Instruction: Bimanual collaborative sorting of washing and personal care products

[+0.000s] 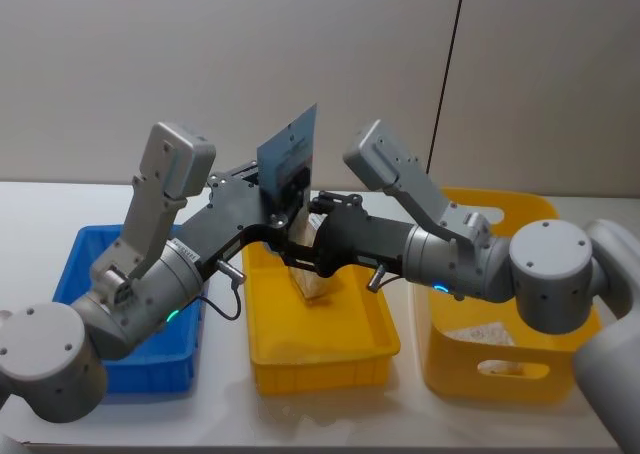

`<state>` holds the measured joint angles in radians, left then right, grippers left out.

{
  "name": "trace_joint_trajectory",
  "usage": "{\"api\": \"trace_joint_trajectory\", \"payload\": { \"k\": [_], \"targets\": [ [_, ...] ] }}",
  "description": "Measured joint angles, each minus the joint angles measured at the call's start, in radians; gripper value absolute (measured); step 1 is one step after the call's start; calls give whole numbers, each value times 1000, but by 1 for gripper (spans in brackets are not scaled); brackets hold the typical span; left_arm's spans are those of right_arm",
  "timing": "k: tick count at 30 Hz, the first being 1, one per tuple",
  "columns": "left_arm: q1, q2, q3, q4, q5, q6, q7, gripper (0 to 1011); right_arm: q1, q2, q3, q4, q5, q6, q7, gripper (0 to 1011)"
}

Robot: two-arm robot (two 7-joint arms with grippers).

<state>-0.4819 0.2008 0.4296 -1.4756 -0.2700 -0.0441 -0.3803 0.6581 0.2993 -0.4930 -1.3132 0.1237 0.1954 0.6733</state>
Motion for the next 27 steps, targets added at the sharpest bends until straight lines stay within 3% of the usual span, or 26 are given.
{"api": "trace_joint_trajectory", "payload": {
  "k": [6,10,13,16,20,27],
  "targets": [
    [0,0,0,0,0,0,0,264,2,-9,-6,7,5,0,-12,605],
    [0,0,0,0,0,0,-1,318,2,-13,-9,10,7,0,-19,589],
    [0,0,0,0,0,0,-1,450,2,-16,-12,10,9,-1,-25,556],
    [0,0,0,0,0,0,-1,508,1,-18,-14,10,11,-2,-31,499],
    [0,0,0,0,0,0,-1,669,-1,-21,-16,9,13,-3,-40,430],
    [0,0,0,0,0,0,-1,863,-9,-25,-16,2,19,-3,-61,326]
  ]
}}
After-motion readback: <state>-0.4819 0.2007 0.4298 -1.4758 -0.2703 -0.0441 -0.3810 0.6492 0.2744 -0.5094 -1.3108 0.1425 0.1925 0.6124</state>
